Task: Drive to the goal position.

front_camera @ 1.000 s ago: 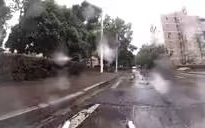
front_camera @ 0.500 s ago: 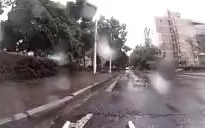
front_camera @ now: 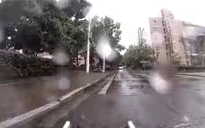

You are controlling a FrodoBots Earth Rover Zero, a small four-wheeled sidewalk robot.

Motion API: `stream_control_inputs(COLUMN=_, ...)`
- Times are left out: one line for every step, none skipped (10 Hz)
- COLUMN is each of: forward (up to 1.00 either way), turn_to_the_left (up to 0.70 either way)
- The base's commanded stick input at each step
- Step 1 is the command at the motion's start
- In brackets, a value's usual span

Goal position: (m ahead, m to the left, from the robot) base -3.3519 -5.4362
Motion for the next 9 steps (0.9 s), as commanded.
stream_control_inputs(forward=0.70, turn_to_the_left=-0.14)
stream_control_inputs(forward=0.70, turn_to_the_left=-0.14)
stream_control_inputs(forward=0.70, turn_to_the_left=-0.14)
stream_control_inputs(forward=0.70, turn_to_the_left=-0.14)
stream_control_inputs(forward=0.70, turn_to_the_left=-0.14)
stream_control_inputs(forward=0.70, turn_to_the_left=-0.14)
stream_control_inputs(forward=0.70, turn_to_the_left=-0.14)
stream_control_inputs(forward=0.70, turn_to_the_left=-0.14)
stream_control_inputs(forward=0.70, turn_to_the_left=-0.14)
